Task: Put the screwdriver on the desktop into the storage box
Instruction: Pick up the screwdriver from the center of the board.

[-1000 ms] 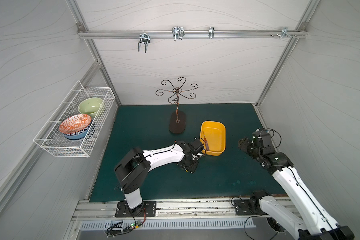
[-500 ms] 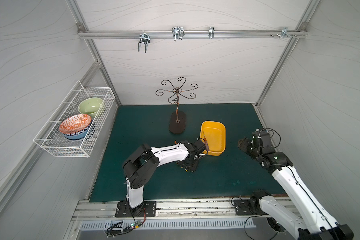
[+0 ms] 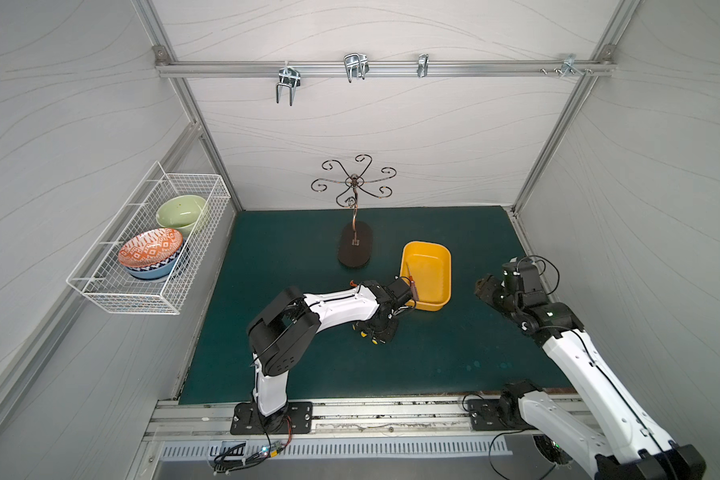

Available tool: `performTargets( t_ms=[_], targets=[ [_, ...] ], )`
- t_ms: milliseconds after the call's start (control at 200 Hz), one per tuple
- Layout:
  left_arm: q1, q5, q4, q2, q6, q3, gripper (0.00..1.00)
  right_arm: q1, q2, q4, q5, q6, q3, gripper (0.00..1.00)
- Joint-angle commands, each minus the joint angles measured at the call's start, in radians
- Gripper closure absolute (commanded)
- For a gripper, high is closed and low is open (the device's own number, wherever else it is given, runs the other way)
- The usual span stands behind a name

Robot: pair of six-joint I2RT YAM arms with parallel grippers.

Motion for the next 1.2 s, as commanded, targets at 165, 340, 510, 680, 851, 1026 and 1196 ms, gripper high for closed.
performTargets(
  t_ms=[165,340,510,680,851,1026,1196],
  targets=[
    [-0.036,0.037,0.048,-0.003,-0.018,-0.002,0.64,-0.005,-0.008,-0.004,-0.006,0.001,0.02,0.35],
    [-0.035,0.043,0.056,0.016,-0.025,0.005,0.59,-0.005,-0.01,-0.009,-0.004,0.001,0.021,0.35],
    [-0.035,0.056,0.071,0.032,-0.025,0.012,0.63,-0.005,-0.013,-0.01,-0.001,-0.001,0.023,0.35],
    [-0.035,0.053,0.074,0.06,-0.027,0.017,0.63,-0.006,-0.013,-0.009,0.0,0.001,0.019,0.35],
    [-0.035,0.047,0.071,0.069,-0.034,0.017,0.66,-0.005,-0.013,-0.009,0.003,-0.003,0.021,0.35],
    [-0.043,0.052,0.064,0.027,-0.046,-0.006,0.78,-0.006,-0.012,-0.01,0.004,-0.002,0.021,0.35],
    [-0.071,0.076,0.053,-0.039,-0.068,-0.061,0.91,-0.005,-0.01,-0.001,-0.002,0.005,0.018,0.35]
  ],
)
